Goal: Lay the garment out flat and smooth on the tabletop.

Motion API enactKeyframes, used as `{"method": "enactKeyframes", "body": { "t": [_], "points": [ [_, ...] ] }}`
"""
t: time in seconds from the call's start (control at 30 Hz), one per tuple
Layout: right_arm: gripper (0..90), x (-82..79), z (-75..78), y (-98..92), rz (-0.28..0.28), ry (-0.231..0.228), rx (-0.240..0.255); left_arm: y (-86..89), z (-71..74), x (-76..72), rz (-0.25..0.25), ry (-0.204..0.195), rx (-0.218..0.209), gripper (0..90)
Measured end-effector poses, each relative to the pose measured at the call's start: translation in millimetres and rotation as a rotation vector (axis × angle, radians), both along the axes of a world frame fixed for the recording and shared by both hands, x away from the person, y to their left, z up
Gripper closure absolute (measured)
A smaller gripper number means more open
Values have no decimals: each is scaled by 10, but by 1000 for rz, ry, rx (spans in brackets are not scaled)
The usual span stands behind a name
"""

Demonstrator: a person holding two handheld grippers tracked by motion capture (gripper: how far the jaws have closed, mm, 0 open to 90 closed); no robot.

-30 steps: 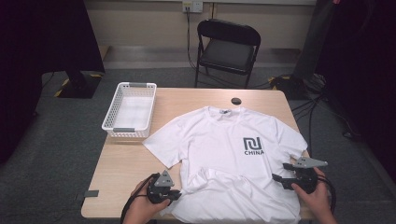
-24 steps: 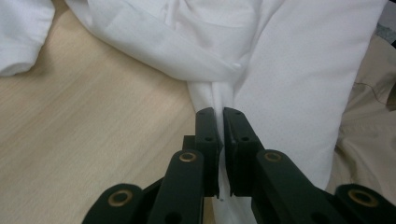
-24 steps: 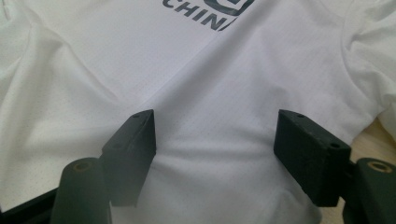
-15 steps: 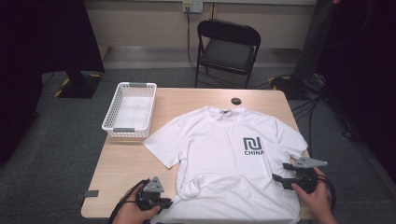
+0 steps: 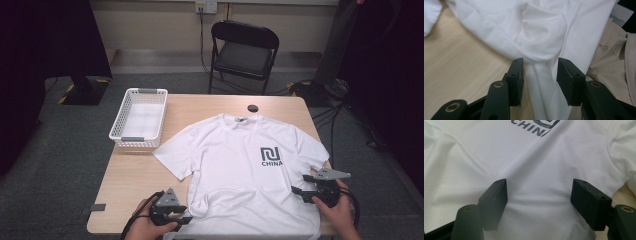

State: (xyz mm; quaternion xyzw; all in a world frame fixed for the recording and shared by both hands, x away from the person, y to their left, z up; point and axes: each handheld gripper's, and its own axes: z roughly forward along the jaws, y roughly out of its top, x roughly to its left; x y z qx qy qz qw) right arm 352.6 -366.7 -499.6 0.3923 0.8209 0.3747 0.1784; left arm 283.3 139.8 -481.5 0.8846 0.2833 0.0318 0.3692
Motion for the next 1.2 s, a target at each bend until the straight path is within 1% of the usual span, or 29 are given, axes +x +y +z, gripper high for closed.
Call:
{"method": "enactKeyframes", "body": {
  "t": [0.03,0.07,0.1,0.13,0.2,0.3,0.37,0.4,0.43,0.47,0.53,0.57,0.63,0.7,0.73,0.77,0.8,0.83,0.87,0.9,0.93,0.97,1.0,1.03,1.07,1.1,1.13,1.17,1.2],
  "points": [
    [286,0,0,0,0,0,0,-41,-9,8,-10,5,10,588],
    [286,0,0,0,0,0,0,-71,-9,12,-12,7,23,645],
    [286,0,0,0,0,0,0,-94,-1,7,-1,19,25,693],
    [286,0,0,0,0,0,0,-105,9,-3,-2,39,32,742],
    [286,0,0,-1,0,0,0,-100,25,-36,-2,65,39,783],
    [286,1,0,-2,1,0,1,-43,31,-105,-13,91,30,803],
    [286,1,0,-1,1,0,0,-21,26,-131,-23,98,25,783],
    [286,1,0,-1,2,0,0,24,3,-167,-25,87,-3,732],
    [286,1,0,-1,2,0,0,52,-5,-173,-14,92,-14,694],
    [286,1,0,-1,2,0,0,78,-9,-169,-8,85,-18,684],
    [286,0,0,0,1,-1,-1,120,-2,-133,32,57,-28,598],
    [286,0,0,0,1,-1,-1,133,10,-106,50,61,-41,590],
    [290,1,1,-4,-2,2,4,139,46,-40,84,48,-78,581],
    [292,-2,6,-6,-3,5,2,125,86,38,114,54,-112,577],
    [298,-5,22,-10,-8,19,-3,116,102,81,134,42,-123,570],
    [298,-5,22,-10,-8,19,-3,116,102,81,134,42,-123,561],
    [302,-30,75,-33,-14,17,-8,95,124,158,158,25,-121,554],
    [312,-57,109,-55,-20,6,2,85,129,189,160,24,-129,541],
    [324,-87,147,-85,-25,-7,18,78,132,215,164,38,-144,542],
    [333,-118,185,-118,-29,-8,37,74,129,239,185,41,-161,541],
    [355,-150,218,-155,-45,-1,50,65,122,262,211,41,-167,534],
    [364,-181,238,-193,-64,-2,58,50,113,284,228,39,-151,543],
    [366,-212,247,-225,-70,-2,64,26,102,302,243,25,-123,552],
    [375,-242,245,-250,-81,-2,58,26,102,302,243,25,-123,551],
    [384,-270,234,-269,-94,2,42,-28,82,327,269,-2,-88,550],
    [391,-294,218,-282,-100,9,25,-52,74,338,275,-9,-81,574],
    [400,-319,201,-293,-108,17,19,-75,64,349,284,-18,-72,581],
    [405,-340,185,-304,-113,19,23,-91,58,359,297,-27,-42,591],
    [426,-354,174,-312,-116,27,25,-102,51,374,303,-39,-8,634]
  ]
}}
